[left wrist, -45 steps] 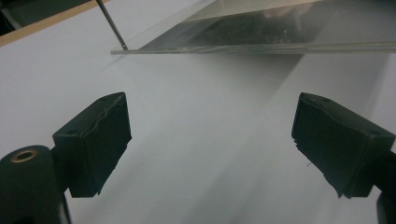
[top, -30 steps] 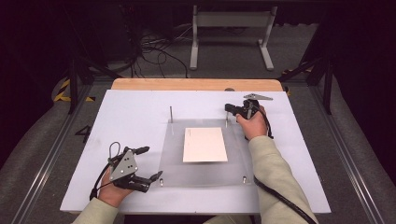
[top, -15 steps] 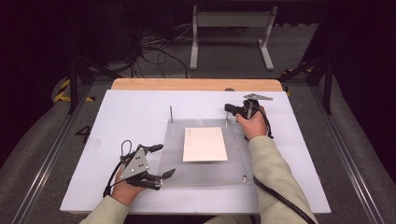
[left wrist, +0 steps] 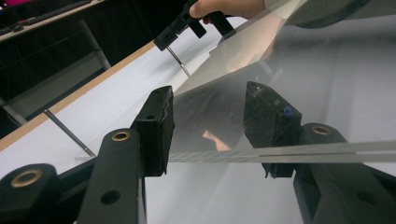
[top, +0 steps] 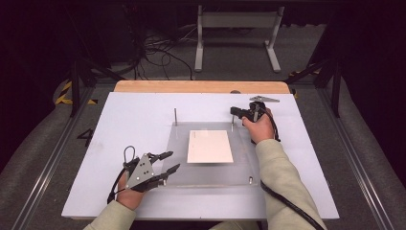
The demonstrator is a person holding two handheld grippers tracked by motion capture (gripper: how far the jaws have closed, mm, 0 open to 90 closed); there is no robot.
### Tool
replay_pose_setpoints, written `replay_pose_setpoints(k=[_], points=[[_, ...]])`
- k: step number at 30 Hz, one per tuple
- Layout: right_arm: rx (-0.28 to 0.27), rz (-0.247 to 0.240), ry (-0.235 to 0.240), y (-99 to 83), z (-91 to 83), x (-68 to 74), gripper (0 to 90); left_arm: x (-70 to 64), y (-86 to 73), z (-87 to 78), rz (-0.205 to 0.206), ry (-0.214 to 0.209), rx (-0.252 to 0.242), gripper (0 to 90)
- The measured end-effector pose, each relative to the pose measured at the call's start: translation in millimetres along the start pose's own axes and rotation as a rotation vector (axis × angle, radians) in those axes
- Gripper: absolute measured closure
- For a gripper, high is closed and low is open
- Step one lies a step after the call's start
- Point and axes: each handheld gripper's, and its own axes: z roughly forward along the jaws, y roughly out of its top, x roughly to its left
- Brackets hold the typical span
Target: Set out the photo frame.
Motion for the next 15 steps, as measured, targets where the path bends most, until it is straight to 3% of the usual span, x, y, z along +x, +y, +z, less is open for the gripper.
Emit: replay_pose_setpoints(k=[7, 15], points=[[0.020, 0.011, -0.001, 2.5, -2.2, 0.6, 80.4, 2.6, 1.3, -0.6, -0.002, -0.009, 0.011, 52.3], [-0.004, -0.081, -0.049, 6.1, -27.0, -0.3, 60.7, 7.1, 4.7, -0.9, -0.005, -0.017, 0.014, 52.4]])
